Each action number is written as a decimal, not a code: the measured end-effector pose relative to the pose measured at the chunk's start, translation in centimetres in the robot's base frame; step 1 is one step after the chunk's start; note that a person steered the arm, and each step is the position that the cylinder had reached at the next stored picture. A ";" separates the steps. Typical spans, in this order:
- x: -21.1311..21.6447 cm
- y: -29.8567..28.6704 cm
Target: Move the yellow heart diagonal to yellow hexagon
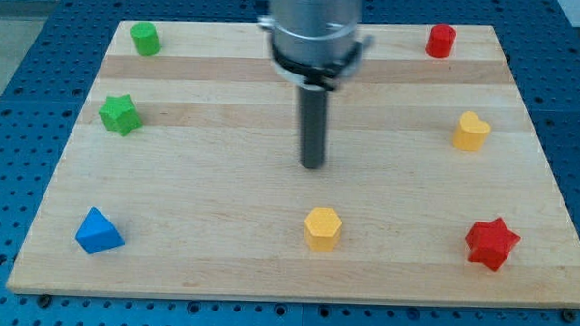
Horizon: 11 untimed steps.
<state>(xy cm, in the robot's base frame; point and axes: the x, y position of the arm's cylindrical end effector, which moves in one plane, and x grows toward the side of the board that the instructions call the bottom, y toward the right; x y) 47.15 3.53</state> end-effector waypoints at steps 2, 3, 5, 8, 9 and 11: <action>1.0 18.0; -2.7 22.9; -7.6 18.3; -2.0 17.4; 1.4 12.7; 4.0 6.6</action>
